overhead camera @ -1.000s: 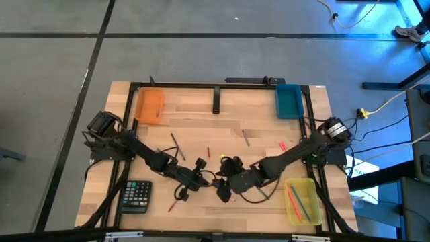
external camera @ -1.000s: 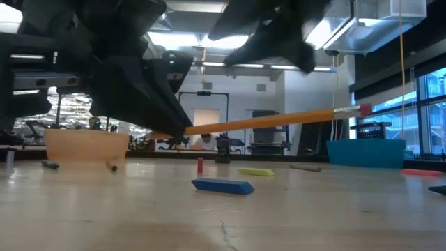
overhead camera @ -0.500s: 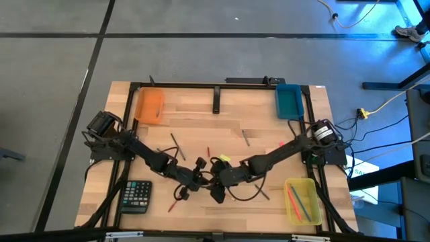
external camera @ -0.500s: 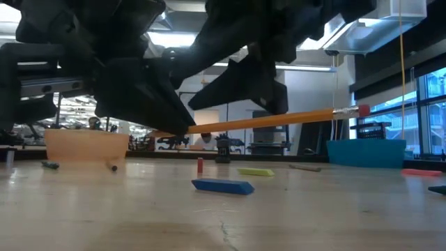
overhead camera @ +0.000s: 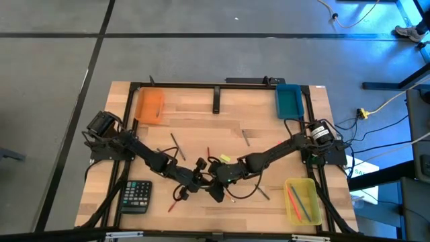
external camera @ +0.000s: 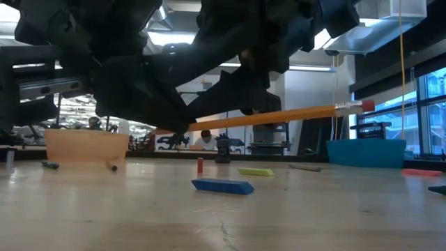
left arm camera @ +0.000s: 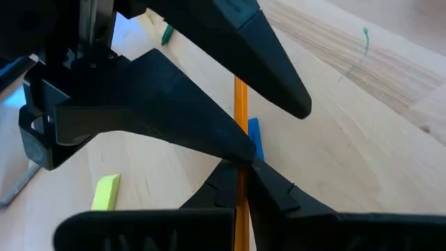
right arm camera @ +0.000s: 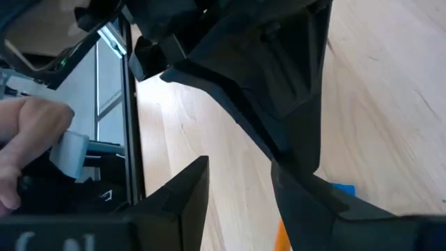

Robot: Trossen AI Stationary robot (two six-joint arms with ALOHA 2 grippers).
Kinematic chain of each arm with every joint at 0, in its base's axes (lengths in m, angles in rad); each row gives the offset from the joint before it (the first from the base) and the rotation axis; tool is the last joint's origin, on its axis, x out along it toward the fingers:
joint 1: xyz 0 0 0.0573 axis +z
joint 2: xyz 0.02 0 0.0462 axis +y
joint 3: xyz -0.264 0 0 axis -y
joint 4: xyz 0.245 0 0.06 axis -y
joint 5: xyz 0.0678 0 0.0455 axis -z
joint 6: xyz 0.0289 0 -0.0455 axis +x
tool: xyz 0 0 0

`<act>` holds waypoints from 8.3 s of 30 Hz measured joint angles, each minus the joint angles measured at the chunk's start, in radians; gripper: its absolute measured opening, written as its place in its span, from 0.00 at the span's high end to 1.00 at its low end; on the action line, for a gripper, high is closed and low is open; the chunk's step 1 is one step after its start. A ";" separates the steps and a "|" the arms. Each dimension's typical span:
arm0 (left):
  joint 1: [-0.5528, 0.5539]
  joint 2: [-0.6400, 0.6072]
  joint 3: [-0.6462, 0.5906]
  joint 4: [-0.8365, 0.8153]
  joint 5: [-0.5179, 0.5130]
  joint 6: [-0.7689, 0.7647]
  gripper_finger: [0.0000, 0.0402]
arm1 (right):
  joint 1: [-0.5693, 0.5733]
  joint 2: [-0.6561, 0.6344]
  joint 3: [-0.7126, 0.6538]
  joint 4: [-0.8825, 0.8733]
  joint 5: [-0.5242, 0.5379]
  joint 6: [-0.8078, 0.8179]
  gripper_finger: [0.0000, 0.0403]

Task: Sort crayons/erasers/pens/pencils in bins
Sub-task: Put the yellow pencil into the yellow bin

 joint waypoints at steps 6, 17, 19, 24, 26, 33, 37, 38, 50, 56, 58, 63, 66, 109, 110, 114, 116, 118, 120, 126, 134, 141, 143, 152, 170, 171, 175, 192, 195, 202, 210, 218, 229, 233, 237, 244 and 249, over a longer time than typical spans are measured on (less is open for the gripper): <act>-0.001 0.000 0.000 0.003 0.001 0.028 0.98 | -0.001 0.000 0.000 0.002 -0.023 0.006 0.60; -0.001 0.000 0.000 0.010 0.002 0.066 0.98 | -0.001 0.000 0.000 0.008 -0.025 0.009 0.60; -0.001 0.000 0.000 0.011 0.002 0.068 0.98 | 0.000 0.000 0.000 0.008 -0.025 0.009 0.60; 0.001 0.000 0.000 0.018 0.004 0.087 0.98 | 0.000 -0.001 0.000 0.008 -0.026 0.008 0.60; 0.001 0.000 0.000 0.019 0.004 0.087 0.98 | 0.000 -0.001 0.000 0.009 -0.025 0.008 0.60; 0.001 0.000 0.000 0.023 0.008 0.098 0.98 | 0.000 -0.001 0.000 0.009 -0.025 0.007 0.60; 0.004 0.000 0.000 0.028 0.019 0.116 0.98 | 0.000 -0.001 0.000 0.009 -0.027 0.005 0.60; 0.004 0.000 0.000 0.028 0.019 0.116 0.98 | 0.000 -0.001 0.000 0.009 -0.027 0.005 0.60; 0.006 -0.001 0.000 0.060 0.058 0.136 0.98 | 0.000 -0.001 0.000 0.016 -0.101 0.018 0.60; 0.005 -0.001 0.000 0.059 0.066 0.139 0.98 | -0.001 -0.001 0.000 0.013 -0.143 0.021 0.60; 0.005 -0.001 0.000 0.058 0.068 0.139 0.98 | -0.003 -0.001 0.000 0.011 -0.144 0.025 0.60; 0.005 -0.001 0.000 0.058 0.068 0.146 0.98 | -0.014 -0.001 0.000 0.022 -0.150 0.028 0.59; 0.005 -0.001 0.000 0.058 0.068 0.147 0.98 | -0.020 -0.001 0.000 0.027 -0.155 0.022 0.56; 0.083 -0.005 0.164 -0.709 0.097 0.066 0.68 | -0.036 -0.025 -0.001 -0.345 0.025 -0.071 0.62; 0.083 -0.005 0.179 -0.743 0.098 0.074 0.68 | -0.036 -0.025 -0.001 -0.345 0.025 -0.071 0.62; 0.081 -0.005 0.243 -0.890 0.138 0.086 0.68 | -0.036 -0.025 -0.001 -0.344 0.022 -0.071 0.62; 0.078 -0.005 0.264 -0.968 0.211 0.088 0.68 | -0.036 -0.025 -0.001 -0.345 0.022 -0.076 0.62; 0.072 -0.005 0.262 -1.019 0.317 0.104 0.68 | -0.037 -0.025 -0.001 -0.341 0.022 -0.095 0.62; 0.062 -0.005 0.238 -1.027 0.402 0.115 0.68 | -0.038 -0.025 -0.001 -0.341 0.022 -0.124 0.62; 0.014 -0.010 0.182 -0.977 0.307 0.154 0.68 | -0.054 -0.025 -0.001 -0.341 0.028 -0.210 0.62; 0.017 -0.003 0.178 -0.952 0.304 0.118 0.71 | -0.079 -0.025 -0.001 -0.344 0.005 -0.286 0.62; 0.079 0.005 0.145 -0.795 0.213 -0.012 0.88 | -0.078 -0.025 0.000 -0.376 0.038 -0.351 0.62; 0.097 0.003 0.122 -0.736 0.210 -0.042 0.94 | -0.079 -0.025 0.000 -0.394 0.057 -0.379 0.62; 0.160 0.010 0.107 -0.575 0.199 -0.127 0.97 | -0.081 -0.126 0.000 -0.589 0.249 -0.468 0.62; 0.363 0.014 0.208 -0.307 0.138 -0.307 0.99 | -0.126 -0.639 -0.687 0.030 0.317 -0.336 0.62; 0.381 0.014 0.208 -0.284 0.140 -0.321 0.99 | -0.126 -0.647 -0.709 0.050 0.336 -0.334 0.62; 0.444 0.014 0.207 -0.183 0.163 -0.380 0.98 | -0.123 -0.665 -0.777 0.119 0.393 -0.337 0.62; 0.649 -0.001 0.210 -0.117 0.395 -0.458 0.99 | -0.325 -0.769 -0.794 0.251 0.293 -0.518 0.62; 0.657 -0.001 0.210 -0.167 0.317 -0.411 0.98 | -0.373 -0.713 -0.699 0.069 0.177 -0.542 0.62; 0.690 -0.108 0.211 -0.288 0.129 -0.317 0.95 | -0.408 -0.442 -0.340 -0.280 0.034 -0.956 0.62; 0.743 -0.387 0.143 -0.436 -0.096 -0.273 0.99 | -0.432 -0.110 0.098 -0.575 0.019 -1.398 0.62; 0.867 -0.554 -0.020 -0.360 -0.096 -0.270 0.98 | -0.442 0.131 0.423 -0.851 -0.007 -1.694 0.62; 0.916 -0.549 -0.039 -0.385 -0.040 -0.271 0.99 | -0.430 0.308 0.598 -0.968 -0.018 -1.839 0.62; 0.916 -0.550 -0.039 -0.425 -0.040 -0.263 0.97 | -0.425 0.331 0.600 -0.963 -0.024 -1.861 0.62; 0.916 -0.550 -0.039 -0.436 -0.040 -0.265 0.96 | -0.426 0.351 0.602 -0.978 -0.031 -1.858 0.65; 0.916 -0.550 -0.039 -0.437 -0.040 -0.270 0.99 | -0.426 0.360 0.602 -1.011 -0.053 -1.825 0.85; 0.916 -0.550 -0.039 -0.429 -0.040 -0.270 1.00 | -0.426 0.360 0.601 -1.027 -0.063 -1.796 0.96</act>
